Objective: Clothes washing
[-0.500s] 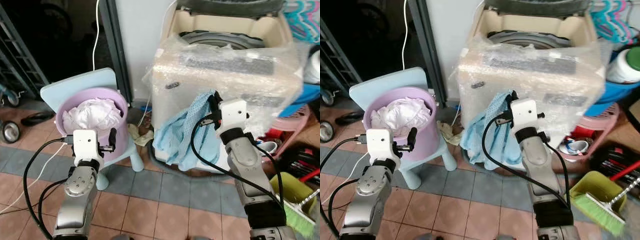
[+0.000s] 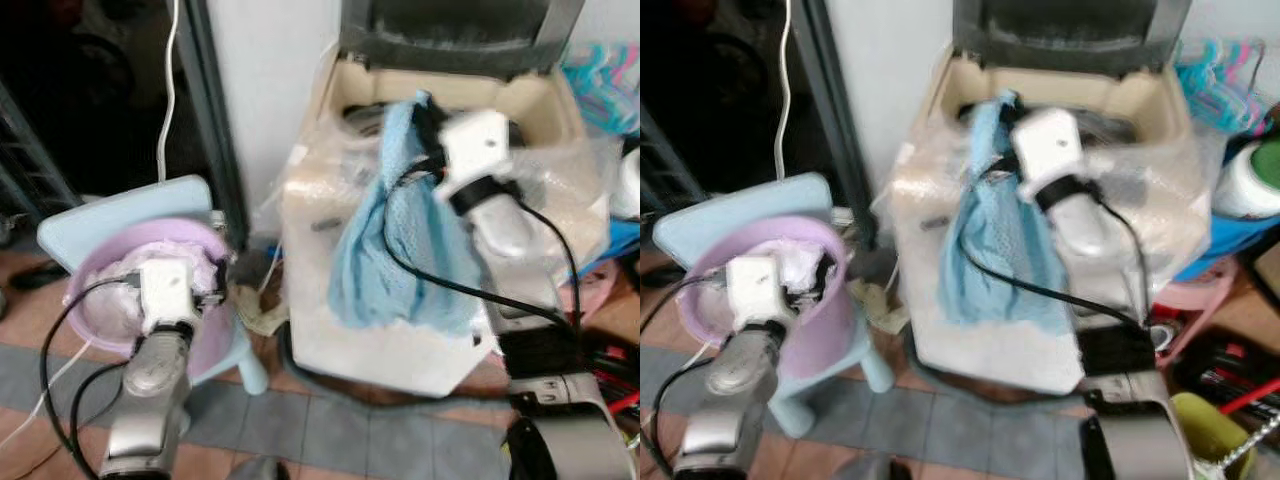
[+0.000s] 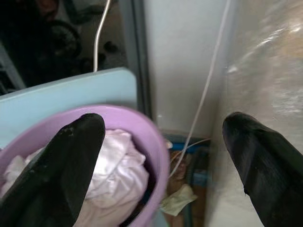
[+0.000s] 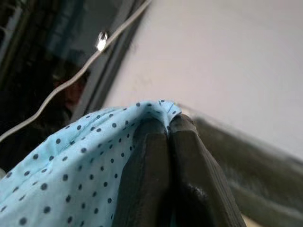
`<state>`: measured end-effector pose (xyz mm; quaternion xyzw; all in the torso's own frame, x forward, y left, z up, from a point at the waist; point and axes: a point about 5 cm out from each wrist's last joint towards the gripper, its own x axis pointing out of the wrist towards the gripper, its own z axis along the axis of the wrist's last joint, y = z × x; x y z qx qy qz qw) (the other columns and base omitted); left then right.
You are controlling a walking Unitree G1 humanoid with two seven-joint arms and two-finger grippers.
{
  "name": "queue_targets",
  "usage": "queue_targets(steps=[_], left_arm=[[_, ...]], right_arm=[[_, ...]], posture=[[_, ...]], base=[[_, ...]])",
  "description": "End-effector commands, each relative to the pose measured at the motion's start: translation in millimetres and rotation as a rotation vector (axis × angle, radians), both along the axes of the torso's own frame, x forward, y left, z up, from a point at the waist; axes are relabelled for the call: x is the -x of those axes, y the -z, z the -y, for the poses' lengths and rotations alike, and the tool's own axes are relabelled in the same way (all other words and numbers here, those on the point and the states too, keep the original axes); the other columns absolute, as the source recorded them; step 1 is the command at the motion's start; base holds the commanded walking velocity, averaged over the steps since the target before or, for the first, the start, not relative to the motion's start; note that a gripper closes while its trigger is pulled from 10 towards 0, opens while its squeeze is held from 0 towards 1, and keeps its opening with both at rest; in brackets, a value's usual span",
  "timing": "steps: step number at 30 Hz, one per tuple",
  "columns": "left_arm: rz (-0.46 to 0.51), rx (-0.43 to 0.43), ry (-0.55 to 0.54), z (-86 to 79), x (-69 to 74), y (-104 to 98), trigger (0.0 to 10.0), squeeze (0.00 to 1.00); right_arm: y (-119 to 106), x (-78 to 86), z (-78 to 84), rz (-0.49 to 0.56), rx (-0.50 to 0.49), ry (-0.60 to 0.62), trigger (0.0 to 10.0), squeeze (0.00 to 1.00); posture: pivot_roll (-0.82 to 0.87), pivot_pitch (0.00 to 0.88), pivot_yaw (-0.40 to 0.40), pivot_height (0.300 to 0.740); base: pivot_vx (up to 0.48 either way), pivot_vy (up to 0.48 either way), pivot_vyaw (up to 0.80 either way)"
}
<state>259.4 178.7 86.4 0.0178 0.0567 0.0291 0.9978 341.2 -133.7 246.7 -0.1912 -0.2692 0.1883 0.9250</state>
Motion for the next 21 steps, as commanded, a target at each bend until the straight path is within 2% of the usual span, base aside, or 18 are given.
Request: queue_targets(steps=[1,5,8,11,13,15,16,18,19,21], left_arm=[[0.021,0.008,0.009,4.0,-2.2,-4.3,10.0,0.0],[0.024,0.01,0.01,6.1,-4.1,-4.5,10.0,0.0],[0.024,0.011,0.004,6.1,-5.0,-4.4,10.0,0.0],[0.025,0.014,0.005,6.7,-5.6,-4.3,10.0,0.0],[0.026,0.012,0.005,8.2,-6.8,-4.5,10.0,0.0],[0.035,0.007,0.002,9.6,-8.8,-6.3,10.0,0.0],[0.036,0.007,-0.002,9.2,-8.9,-6.7,10.0,0.0],[0.036,0.006,-0.009,7.9,-8.2,-6.6,10.0,0.0],[0.033,0.004,-0.013,7.1,-6.9,-5.4,10.0,0.0],[0.03,0.003,-0.013,7.6,-6.1,-4.2,10.0,0.0]], right_arm=[[-20.7,-6.5,6.2,0.048,0.041,-0.021,10.0,0.0],[-43.4,-12.1,2.5,0.097,0.077,-0.067,10.0,0.0],[-69.8,-16.6,2.9,0.153,0.097,-0.09,10.0,0.0],[-101.7,-24.2,9.6,0.219,0.066,-0.061,10.0,0.0],[-132.2,-29.2,26.5,0.304,-0.032,0.056,10.0,0.0],[-175.5,-26.8,66.3,0.413,-0.292,0.277,10.0,0.0],[-182.3,-24.4,73.0,0.434,-0.311,0.306,10.0,0.0],[-189.8,-19.1,77.9,0.487,-0.259,0.342,10.0,0.0],[-184.4,-19.7,80.3,0.483,-0.223,0.361,10.0,0.0],[-165.8,-26.6,81.7,0.409,-0.222,0.356,10.0,0.0]], posture=[[-0.04,0.034,0.031,0.74],[-0.04,0.031,0.028,0.74],[-0.04,0.028,0.024,0.74],[-0.04,0.027,0.025,0.74],[-0.04,0.026,0.025,0.74],[-0.03,0.023,0.019,0.74],[-0.03,0.023,0.019,0.74],[-0.03,0.022,0.015,0.74],[-0.04,0.022,0.013,0.74],[-0.04,0.022,0.013,0.74]], base=[[0.439,0.0,0.0],[0.437,0.0,0.0],[0.437,0.0,0.0],[0.396,0.0,0.0],[0.135,0.0,0.0],[0.0,0.0,0.0],[0.0,0.0,0.0],[0.0,0.0,0.0],[0.0,0.0,0.0],[0.0,0.0,0.0]])
